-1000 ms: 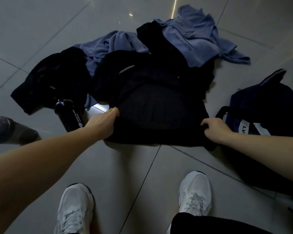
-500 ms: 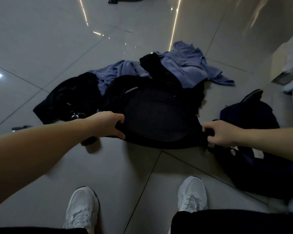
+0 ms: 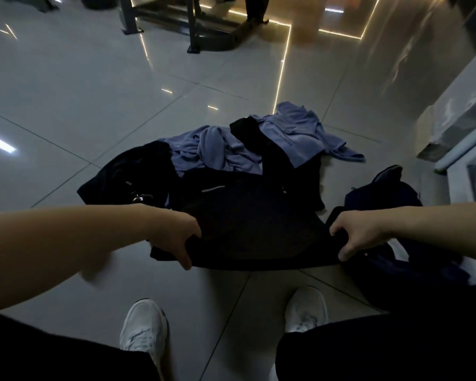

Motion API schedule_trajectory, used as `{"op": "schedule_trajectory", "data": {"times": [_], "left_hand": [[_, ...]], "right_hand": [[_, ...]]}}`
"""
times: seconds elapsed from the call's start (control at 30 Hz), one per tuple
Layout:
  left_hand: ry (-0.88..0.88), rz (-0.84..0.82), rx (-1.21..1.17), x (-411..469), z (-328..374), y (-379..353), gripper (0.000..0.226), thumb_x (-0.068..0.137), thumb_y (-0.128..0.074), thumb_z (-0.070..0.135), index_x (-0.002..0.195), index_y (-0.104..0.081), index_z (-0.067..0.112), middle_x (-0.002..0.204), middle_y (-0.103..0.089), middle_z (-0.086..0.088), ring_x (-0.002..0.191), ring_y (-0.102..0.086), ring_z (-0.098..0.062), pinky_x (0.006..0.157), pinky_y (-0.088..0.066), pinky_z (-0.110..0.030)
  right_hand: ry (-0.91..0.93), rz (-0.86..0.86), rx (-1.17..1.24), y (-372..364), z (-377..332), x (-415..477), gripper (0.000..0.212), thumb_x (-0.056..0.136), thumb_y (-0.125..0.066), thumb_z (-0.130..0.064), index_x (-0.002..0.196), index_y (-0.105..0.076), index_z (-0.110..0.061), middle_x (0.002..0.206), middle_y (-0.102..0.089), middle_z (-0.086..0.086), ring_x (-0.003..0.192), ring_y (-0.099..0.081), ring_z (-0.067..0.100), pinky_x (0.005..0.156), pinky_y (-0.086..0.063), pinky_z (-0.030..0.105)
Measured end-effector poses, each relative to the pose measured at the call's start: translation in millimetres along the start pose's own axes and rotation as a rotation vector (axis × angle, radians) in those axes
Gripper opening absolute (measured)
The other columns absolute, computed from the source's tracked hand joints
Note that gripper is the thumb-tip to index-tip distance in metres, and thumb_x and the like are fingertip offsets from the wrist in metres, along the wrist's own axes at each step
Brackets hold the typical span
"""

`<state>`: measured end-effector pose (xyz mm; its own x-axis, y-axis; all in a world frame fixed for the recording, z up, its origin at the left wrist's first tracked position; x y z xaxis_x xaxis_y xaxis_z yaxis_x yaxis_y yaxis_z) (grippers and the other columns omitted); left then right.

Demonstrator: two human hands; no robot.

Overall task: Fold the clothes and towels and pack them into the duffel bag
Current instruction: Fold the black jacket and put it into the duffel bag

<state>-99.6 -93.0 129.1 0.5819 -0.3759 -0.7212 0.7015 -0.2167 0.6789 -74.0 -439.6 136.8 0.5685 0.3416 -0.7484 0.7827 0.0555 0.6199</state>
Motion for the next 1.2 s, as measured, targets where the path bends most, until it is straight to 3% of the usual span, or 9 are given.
{"op": "schedule_trajectory", "data": {"times": [0.13, 0.23, 0.37, 0.47, 0.57, 0.67, 0.87, 1.0, 1.2], "left_hand": [[-0.001, -0.049, 0.009, 2.8, 0.7, -12.6, 0.043, 0.072, -0.083, 0.051, 0.099, -0.067, 0.022, 0.091, -0.066, 0.008, 0.081, -0.062, -0.011, 0.07, -0.05, -0.024], [0.002, 0.001, 0.026, 13.7, -9.0, -8.9, 0.045, 0.075, -0.08, 0.051, 0.106, -0.065, 0.022, 0.1, -0.065, 0.005, 0.089, -0.061, -0.015, 0.075, -0.049, -0.027], [0.014, 0.056, 0.022, 39.6, -27.7, -2.8, 0.042, 0.084, -0.073, 0.047, 0.115, -0.061, 0.022, 0.103, -0.059, 0.006, 0.092, -0.058, -0.015, 0.08, -0.047, -0.03], [0.031, 0.089, -0.018, 61.1, -45.9, 3.1, 0.027, 0.093, -0.065, 0.04, 0.111, -0.06, 0.021, 0.091, -0.057, 0.008, 0.08, -0.055, -0.011, 0.073, -0.047, -0.029], [0.043, 0.161, -0.049, 83.3, -68.9, 15.6, 0.019, 0.099, -0.056, 0.037, 0.108, -0.058, 0.021, 0.099, -0.059, 0.003, 0.087, -0.057, -0.018, 0.081, -0.049, -0.035], [0.076, 0.238, -0.117, 107.9, -97.1, 29.2, 0.012, 0.101, -0.049, 0.027, 0.102, -0.058, 0.019, 0.1, -0.062, -0.001, 0.087, -0.057, -0.021, 0.078, -0.045, -0.033], [0.224, 0.28, -0.179, 157.5, -146.9, 46.2, 0.015, 0.1, -0.044, 0.021, 0.107, -0.056, 0.016, 0.089, -0.056, -0.003, 0.077, -0.056, -0.024, 0.064, -0.043, -0.034], [0.312, 0.374, -0.234, 186.6, -176.1, 53.0, 0.018, 0.098, -0.044, 0.022, 0.109, -0.056, 0.014, 0.094, -0.059, -0.006, 0.081, -0.058, -0.027, 0.072, -0.052, -0.04], [0.397, 0.442, -0.28, 224.6, -207.9, 55.9, 0.017, 0.098, -0.042, 0.019, 0.113, -0.049, 0.016, 0.102, -0.059, -0.009, 0.08, -0.057, -0.03, 0.068, -0.049, -0.04]], "right_hand": [[-0.033, -0.086, -0.02, -9.2, 1.3, 1.3, 0.029, 0.071, -0.084, -0.047, 0.094, -0.074, -0.032, 0.089, -0.073, -0.015, 0.081, -0.069, 0.003, 0.075, -0.057, 0.025], [-0.043, -0.063, -0.066, -4.4, 4.5, 10.3, 0.016, 0.078, -0.081, -0.04, 0.087, -0.068, -0.035, 0.088, -0.07, -0.01, 0.077, -0.066, 0.004, 0.062, -0.048, 0.017], [-0.057, -0.033, -0.097, 4.1, 20.9, 38.2, 0.016, 0.088, -0.073, -0.027, 0.082, -0.061, -0.035, 0.087, -0.067, -0.008, 0.074, -0.063, 0.004, 0.06, -0.043, 0.016], [-0.063, -0.006, -0.167, 15.3, 38.8, 66.3, 0.005, 0.089, -0.067, -0.023, 0.088, -0.064, -0.026, 0.092, -0.066, -0.005, 0.08, -0.063, 0.009, 0.067, -0.05, 0.023], [-0.051, 0.041, -0.173, 33.0, 55.6, 95.5, 0.009, 0.091, -0.063, -0.021, 0.099, -0.067, -0.019, 0.098, -0.066, -0.001, 0.086, -0.063, 0.015, 0.08, -0.053, 0.035], [-0.022, 0.088, -0.077, 53.6, 67.6, 123.2, 0.014, 0.095, -0.061, -0.018, 0.106, -0.069, -0.018, 0.104, -0.068, 0.0, 0.09, -0.064, 0.014, 0.085, -0.053, 0.035], [-0.073, 0.294, 0.138, 88.2, 92.8, 185.4, 0.013, 0.1, -0.059, -0.022, 0.104, -0.069, -0.016, 0.101, -0.068, 0.001, 0.087, -0.063, 0.015, 0.074, -0.049, 0.03], [-0.116, 0.446, 0.212, 101.6, 107.3, 222.0, 0.013, 0.1, -0.057, -0.019, 0.098, -0.066, -0.01, 0.098, -0.066, 0.01, 0.087, -0.061, 0.026, 0.073, -0.045, 0.035], [-0.217, 0.635, 0.261, 110.3, 123.7, 257.1, 0.014, 0.099, -0.059, -0.032, 0.096, -0.067, -0.02, 0.093, -0.065, 0.001, 0.086, -0.06, 0.025, 0.074, -0.047, 0.036]]}}
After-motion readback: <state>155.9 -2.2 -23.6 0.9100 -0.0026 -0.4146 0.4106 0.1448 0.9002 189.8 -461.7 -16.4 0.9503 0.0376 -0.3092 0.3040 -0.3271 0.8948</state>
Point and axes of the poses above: each hand's wrist, its own x-axis towards the middle knuckle, its own y-axis out of the back of the hand, z = x × y, the point moved 9 cm from there along x, towards the middle knuckle
